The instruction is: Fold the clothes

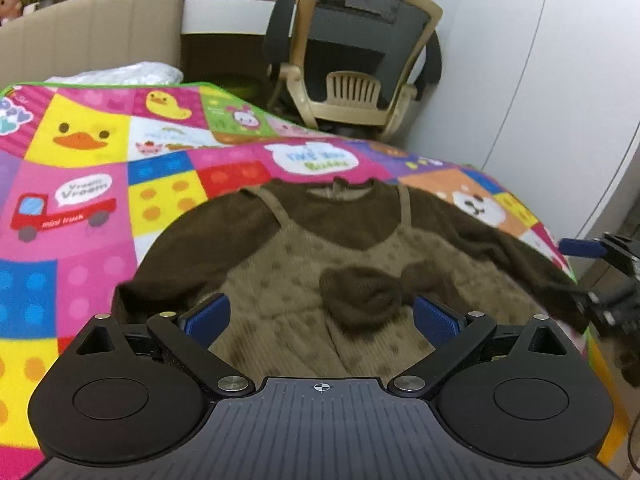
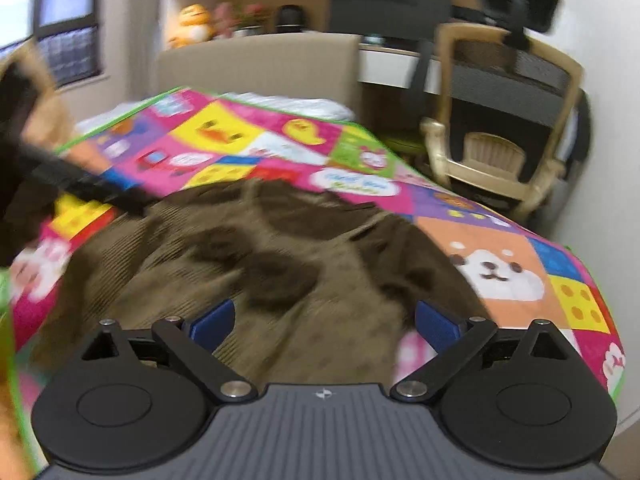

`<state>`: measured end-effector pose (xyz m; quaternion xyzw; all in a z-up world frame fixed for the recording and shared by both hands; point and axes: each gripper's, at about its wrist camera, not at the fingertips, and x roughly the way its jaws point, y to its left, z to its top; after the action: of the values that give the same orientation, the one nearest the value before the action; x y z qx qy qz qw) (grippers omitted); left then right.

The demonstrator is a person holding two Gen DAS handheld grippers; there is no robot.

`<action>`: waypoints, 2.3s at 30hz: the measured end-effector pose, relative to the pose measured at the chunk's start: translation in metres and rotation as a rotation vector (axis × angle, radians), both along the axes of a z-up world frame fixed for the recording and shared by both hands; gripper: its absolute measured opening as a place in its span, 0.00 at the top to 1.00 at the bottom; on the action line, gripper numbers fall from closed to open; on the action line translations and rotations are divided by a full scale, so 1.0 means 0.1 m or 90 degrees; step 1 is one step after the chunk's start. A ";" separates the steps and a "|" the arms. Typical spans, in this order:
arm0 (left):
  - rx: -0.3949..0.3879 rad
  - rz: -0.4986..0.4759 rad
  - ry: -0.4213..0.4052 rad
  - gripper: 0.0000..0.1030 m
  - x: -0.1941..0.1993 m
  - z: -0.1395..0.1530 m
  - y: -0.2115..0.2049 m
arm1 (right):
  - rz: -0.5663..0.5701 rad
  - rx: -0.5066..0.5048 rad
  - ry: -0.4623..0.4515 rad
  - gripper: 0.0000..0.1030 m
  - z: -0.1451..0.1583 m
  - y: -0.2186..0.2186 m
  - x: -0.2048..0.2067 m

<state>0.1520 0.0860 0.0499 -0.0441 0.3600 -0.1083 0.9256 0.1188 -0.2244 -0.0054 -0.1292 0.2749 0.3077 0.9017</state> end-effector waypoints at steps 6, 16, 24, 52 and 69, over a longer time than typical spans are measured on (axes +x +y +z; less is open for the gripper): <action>0.029 0.016 0.005 0.02 -0.28 -0.09 -0.02 | 0.135 -0.049 0.002 0.04 -0.06 0.15 -0.72; 0.111 -0.100 0.000 0.02 -1.37 -0.32 -0.11 | 0.146 -0.132 -0.017 0.03 -0.45 0.19 -1.18; 0.277 -0.115 -0.022 0.02 -1.47 -0.68 -0.40 | -0.131 -0.064 -0.211 0.06 0.06 -0.19 -0.98; -0.039 0.014 -0.070 0.01 -1.12 0.16 0.66 | -0.125 0.120 0.025 0.00 -0.13 -0.47 -0.13; -0.145 -0.101 0.076 0.02 -0.68 -0.61 0.47 | -0.039 -0.037 0.097 0.02 -0.66 -0.22 -0.19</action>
<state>0.0838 0.1334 -0.0107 -0.1267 0.4020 -0.2187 0.8801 0.0997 -0.2467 -0.0715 -0.1228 0.3555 0.2812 0.8829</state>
